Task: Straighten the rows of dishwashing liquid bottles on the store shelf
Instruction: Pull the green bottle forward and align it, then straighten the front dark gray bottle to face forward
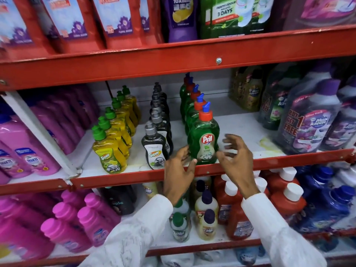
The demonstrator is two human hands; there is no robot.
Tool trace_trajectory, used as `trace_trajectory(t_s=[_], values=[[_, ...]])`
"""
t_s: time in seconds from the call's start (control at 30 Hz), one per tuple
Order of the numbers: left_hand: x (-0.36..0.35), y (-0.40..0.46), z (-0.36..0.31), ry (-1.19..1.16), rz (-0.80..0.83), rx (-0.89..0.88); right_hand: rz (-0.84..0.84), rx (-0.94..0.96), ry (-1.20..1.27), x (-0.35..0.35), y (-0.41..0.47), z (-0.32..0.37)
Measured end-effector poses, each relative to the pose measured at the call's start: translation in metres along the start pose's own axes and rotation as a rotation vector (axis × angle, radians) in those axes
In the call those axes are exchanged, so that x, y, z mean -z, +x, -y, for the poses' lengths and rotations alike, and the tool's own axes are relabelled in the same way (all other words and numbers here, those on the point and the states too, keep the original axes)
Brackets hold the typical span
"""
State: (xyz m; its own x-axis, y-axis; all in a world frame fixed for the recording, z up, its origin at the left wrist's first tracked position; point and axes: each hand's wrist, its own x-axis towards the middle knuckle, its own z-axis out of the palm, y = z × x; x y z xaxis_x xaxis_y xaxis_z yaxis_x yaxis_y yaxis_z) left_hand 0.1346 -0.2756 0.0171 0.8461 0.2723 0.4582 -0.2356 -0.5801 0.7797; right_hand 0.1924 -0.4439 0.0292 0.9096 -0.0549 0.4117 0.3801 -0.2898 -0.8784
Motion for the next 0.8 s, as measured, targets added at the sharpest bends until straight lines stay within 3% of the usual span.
trace_trajectory(t_s=[0.1,0.17,0.27,0.33,0.5,0.8], values=[[0.024,-0.020,-0.004,-0.054,-0.233,-0.095,-0.276,0.199,0.074,-0.007,-0.034,0.020],[0.046,-0.025,-0.001,-0.060,-0.409,-0.158,-0.189,0.302,0.060,-0.024,-0.054,0.035],[0.076,-0.012,0.023,-0.075,-0.534,-0.081,0.117,0.310,-0.028,-0.064,-0.061,0.047],[0.091,-0.003,0.037,-0.053,-0.464,0.023,0.252,0.265,-0.088,-0.087,-0.052,0.050],[0.105,0.012,0.063,0.057,-0.038,0.093,0.450,0.203,-0.267,-0.107,-0.033,0.048],[0.101,0.016,0.071,-0.015,-0.003,0.019,0.421,0.110,-0.284,-0.104,-0.032,0.041]])
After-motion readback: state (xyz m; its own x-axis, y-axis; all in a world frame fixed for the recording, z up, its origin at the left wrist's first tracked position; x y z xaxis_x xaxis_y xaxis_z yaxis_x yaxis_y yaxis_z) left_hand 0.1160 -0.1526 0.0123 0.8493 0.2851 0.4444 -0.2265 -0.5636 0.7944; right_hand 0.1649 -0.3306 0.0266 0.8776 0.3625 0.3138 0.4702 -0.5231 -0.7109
